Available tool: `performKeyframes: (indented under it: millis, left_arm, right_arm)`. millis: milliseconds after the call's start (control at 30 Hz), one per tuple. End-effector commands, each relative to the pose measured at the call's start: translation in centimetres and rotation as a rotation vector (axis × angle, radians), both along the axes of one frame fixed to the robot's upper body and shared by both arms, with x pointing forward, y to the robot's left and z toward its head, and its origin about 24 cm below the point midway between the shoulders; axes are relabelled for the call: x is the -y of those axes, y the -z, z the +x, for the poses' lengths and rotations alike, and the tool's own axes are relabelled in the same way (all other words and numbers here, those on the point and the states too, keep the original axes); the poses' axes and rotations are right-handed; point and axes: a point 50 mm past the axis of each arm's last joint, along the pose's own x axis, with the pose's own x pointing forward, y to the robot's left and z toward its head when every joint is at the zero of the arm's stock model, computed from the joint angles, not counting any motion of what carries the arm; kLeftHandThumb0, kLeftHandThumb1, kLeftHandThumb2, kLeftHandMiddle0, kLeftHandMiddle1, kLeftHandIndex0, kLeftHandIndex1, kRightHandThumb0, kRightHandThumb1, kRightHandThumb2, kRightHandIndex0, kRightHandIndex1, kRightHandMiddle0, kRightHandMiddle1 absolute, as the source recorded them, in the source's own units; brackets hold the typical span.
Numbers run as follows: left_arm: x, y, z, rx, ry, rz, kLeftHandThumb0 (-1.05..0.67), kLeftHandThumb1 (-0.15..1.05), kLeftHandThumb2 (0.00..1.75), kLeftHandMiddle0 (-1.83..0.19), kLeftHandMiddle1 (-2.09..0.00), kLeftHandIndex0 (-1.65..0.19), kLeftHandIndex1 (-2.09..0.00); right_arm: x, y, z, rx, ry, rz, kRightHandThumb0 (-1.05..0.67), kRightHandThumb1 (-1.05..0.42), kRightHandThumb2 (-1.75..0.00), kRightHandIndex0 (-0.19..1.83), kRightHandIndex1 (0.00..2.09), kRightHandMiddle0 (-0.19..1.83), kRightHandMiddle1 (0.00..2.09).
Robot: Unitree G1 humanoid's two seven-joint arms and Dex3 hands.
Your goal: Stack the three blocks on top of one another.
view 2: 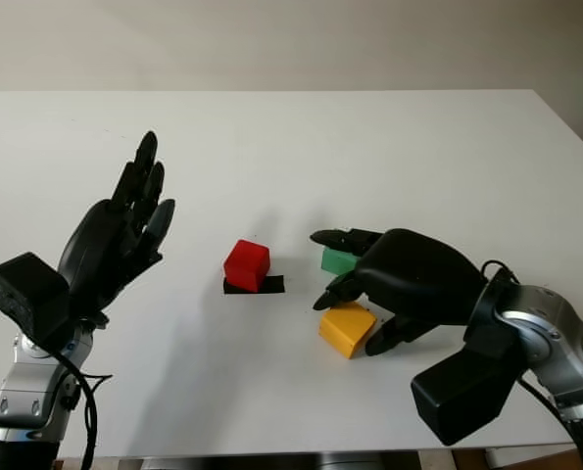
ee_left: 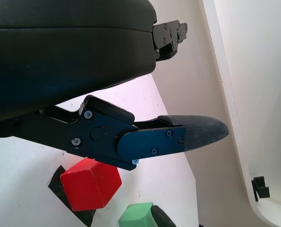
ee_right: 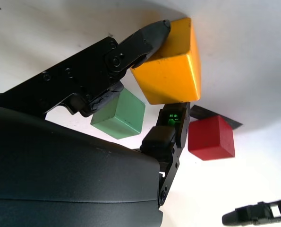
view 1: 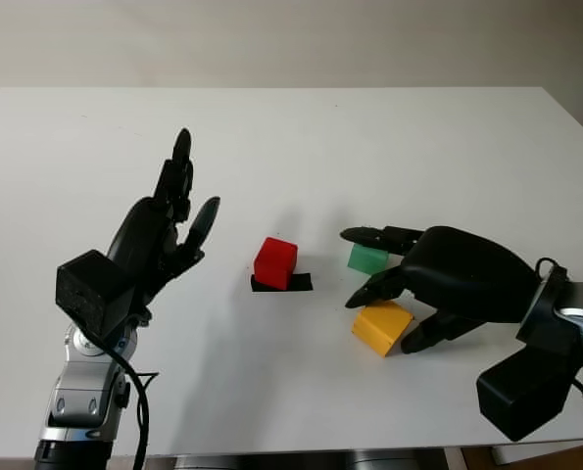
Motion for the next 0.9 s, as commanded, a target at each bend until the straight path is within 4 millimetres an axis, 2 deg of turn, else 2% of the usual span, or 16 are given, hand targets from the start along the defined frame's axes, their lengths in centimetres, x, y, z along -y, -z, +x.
performKeyframes:
  millis: [0, 433, 667, 767, 867]
  left_arm:
    - [0.0, -0.2, 0.0, 0.012, 0.0, 0.003, -0.73, 1.05, 0.52, 0.19, 0.0, 0.19, 0.0]
    - [0.1, 0.0, 0.3, 0.011, 0.007, 0.006, -0.74, 1.05, 0.51, 0.19, 0.0, 0.19, 0.0]
    - [0.2, 0.0, 0.4, 0.015, 0.012, 0.003, -0.73, 1.05, 0.51, 0.19, 0.0, 0.19, 0.0]
    - [0.2, 0.0, 0.5, 0.012, 0.01, 0.007, -0.73, 1.05, 0.52, 0.19, 0.0, 0.19, 0.0]
    - [0.1, 0.1, 0.5, 0.002, 0.01, 0.014, -0.82, 1.05, 0.56, 0.19, 0.0, 0.19, 0.0]
  right_arm:
    - [-0.1, -0.6, 0.2, 0.008, -0.004, 0.026, -0.37, -0.83, -0.06, 0.31, 0.06, 0.7, 0.97]
    - [-0.6, -2.8, 1.3, -0.191, 0.069, 0.275, -0.38, -0.84, -0.05, 0.3, 0.05, 0.58, 1.24]
    - [-1.3, -4.7, 2.5, -0.254, 0.086, 0.305, -0.38, -0.87, -0.06, 0.28, 0.04, 0.52, 1.34]
    - [-2.1, -6.1, 3.7, -0.224, 0.067, 0.264, -0.39, -0.88, -0.06, 0.29, 0.05, 0.52, 1.35]
    - [-3.1, -7.2, 5.1, -0.212, 0.04, 0.227, -0.4, -0.87, -0.05, 0.3, 0.06, 0.56, 1.33]
